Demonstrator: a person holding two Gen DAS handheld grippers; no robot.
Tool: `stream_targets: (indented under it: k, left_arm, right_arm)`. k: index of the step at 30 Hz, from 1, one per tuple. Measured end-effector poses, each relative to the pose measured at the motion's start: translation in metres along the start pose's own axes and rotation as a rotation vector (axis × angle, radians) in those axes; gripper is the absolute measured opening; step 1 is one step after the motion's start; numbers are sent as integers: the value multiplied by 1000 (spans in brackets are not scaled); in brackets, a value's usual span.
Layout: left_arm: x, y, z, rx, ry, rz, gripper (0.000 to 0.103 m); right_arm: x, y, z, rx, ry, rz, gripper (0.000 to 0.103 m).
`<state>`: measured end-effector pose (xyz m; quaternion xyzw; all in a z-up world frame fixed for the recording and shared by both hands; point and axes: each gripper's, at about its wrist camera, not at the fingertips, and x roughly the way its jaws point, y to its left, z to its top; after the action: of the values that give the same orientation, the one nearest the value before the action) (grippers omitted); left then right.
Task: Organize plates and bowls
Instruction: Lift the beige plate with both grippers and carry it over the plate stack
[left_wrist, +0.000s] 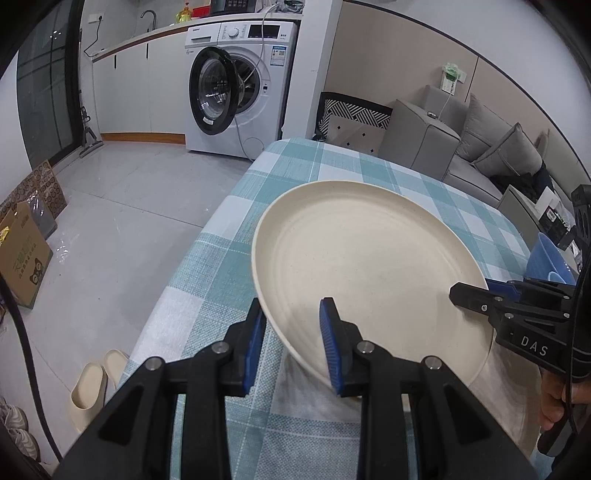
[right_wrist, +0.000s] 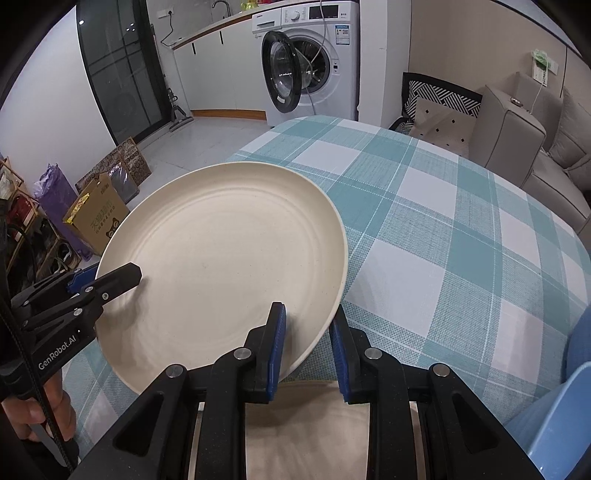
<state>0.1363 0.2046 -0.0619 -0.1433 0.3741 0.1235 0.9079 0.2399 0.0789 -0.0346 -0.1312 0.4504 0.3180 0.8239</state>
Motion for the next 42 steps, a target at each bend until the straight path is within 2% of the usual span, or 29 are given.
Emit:
stream_targets:
  k: [18,25,42]
  left_arm:
    - [-29,-36,-1,75,-44,-37,28]
    - [-38,-55,-9,112,-53,-41,28]
    - [-64,-72,-33,163,-64,-50,28]
  right_arm:
    - [-57,-16,-24,55,-63,-36,24]
    - [-75,-29,-40,83,-80,-35,24]
    - [-104,-32,-79,104,-103,-43,24]
